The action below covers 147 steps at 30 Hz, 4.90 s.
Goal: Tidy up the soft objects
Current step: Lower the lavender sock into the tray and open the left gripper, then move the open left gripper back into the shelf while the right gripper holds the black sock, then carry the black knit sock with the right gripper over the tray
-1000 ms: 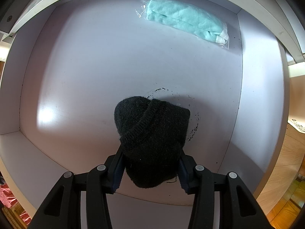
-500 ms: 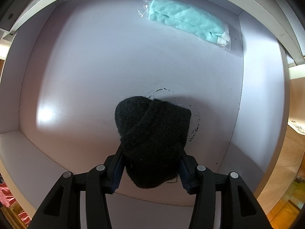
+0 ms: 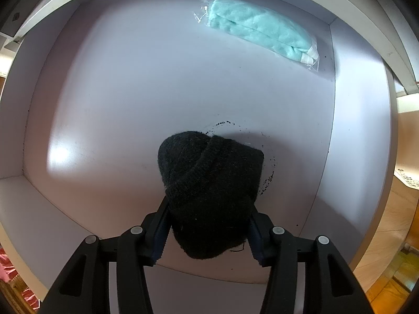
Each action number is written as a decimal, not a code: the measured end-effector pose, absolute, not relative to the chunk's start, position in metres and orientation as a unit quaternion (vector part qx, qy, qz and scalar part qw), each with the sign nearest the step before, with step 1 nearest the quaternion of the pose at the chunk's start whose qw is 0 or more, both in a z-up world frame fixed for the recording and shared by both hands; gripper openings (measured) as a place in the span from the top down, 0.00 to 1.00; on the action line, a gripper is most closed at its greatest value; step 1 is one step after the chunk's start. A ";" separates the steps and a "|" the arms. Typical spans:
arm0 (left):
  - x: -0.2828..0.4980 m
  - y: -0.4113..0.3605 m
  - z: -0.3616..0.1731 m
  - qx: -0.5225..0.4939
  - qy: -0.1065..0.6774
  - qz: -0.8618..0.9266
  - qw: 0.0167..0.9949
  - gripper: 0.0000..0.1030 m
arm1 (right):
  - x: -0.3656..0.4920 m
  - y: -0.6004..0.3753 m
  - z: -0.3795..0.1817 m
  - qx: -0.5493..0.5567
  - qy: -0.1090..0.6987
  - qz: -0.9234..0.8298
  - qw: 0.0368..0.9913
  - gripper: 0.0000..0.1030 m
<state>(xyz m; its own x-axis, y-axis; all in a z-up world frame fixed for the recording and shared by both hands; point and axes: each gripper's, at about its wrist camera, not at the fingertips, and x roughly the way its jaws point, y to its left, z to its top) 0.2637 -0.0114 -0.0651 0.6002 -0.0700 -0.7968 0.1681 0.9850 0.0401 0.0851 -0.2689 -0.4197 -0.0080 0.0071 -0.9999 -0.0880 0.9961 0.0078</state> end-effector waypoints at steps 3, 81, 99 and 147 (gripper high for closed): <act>0.255 -0.002 -0.064 0.045 0.434 -0.066 0.898 0.43 | 0.084 -0.265 -0.421 -0.035 0.709 0.035 0.704 0.47; 0.083 0.111 -0.340 -0.314 0.679 0.099 0.656 0.29 | 0.029 -0.276 -0.250 0.104 0.620 0.084 0.773 0.60; 0.077 0.109 -0.334 -0.277 0.697 0.122 0.650 0.26 | 0.071 -0.282 -0.058 0.125 0.486 0.141 0.853 0.60; 0.074 0.103 -0.326 -0.247 0.696 0.122 0.664 0.25 | 0.209 -0.140 -0.086 0.023 0.496 0.181 0.849 0.66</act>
